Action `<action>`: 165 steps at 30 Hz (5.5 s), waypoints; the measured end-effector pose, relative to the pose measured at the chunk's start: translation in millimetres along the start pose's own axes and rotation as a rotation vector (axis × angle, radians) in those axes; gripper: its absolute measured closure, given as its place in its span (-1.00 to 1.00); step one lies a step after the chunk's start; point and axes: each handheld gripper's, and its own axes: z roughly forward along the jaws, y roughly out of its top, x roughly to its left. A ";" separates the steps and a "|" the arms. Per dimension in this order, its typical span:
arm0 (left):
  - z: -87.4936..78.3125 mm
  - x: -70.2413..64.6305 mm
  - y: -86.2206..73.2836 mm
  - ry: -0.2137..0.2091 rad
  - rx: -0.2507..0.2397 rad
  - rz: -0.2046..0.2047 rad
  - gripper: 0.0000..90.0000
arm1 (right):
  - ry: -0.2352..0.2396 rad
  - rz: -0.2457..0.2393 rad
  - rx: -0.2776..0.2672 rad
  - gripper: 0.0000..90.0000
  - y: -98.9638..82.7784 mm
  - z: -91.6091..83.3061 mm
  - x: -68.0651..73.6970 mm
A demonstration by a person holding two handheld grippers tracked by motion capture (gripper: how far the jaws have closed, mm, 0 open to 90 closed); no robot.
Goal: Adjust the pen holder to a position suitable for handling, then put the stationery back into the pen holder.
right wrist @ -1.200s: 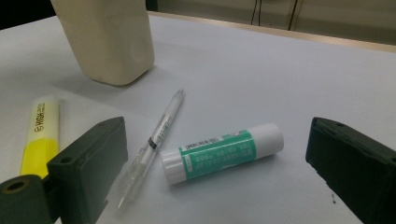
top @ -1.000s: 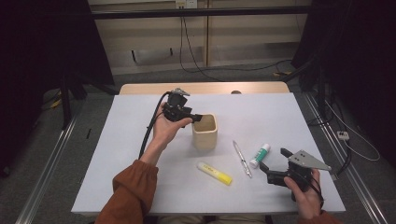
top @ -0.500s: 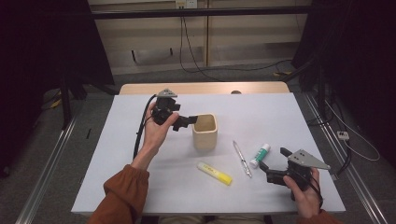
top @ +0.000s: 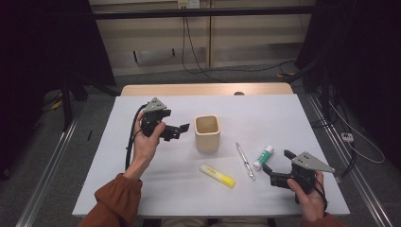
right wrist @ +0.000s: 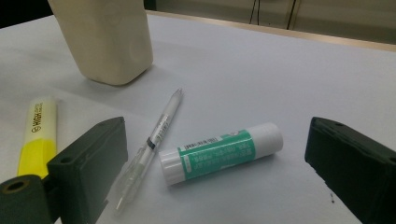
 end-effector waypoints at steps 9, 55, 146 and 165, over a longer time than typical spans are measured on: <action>-14.9 -0.8 -20.5 -0.010 0.005 -0.036 -0.89 | -0.003 0.001 0.003 -0.87 0.0 0.1 0.2; -73.3 -40.5 -113.2 0.066 0.035 -0.023 -0.89 | -0.025 0.011 0.033 -0.85 1.4 3.9 2.3; -72.4 -43.2 -116.9 0.023 0.046 -0.004 -0.89 | 0.427 -0.372 0.671 0.01 46.3 93.1 112.3; -71.7 -44.2 -117.0 0.020 0.045 0.005 -0.89 | 0.424 -0.424 0.797 0.44 55.1 108.2 120.8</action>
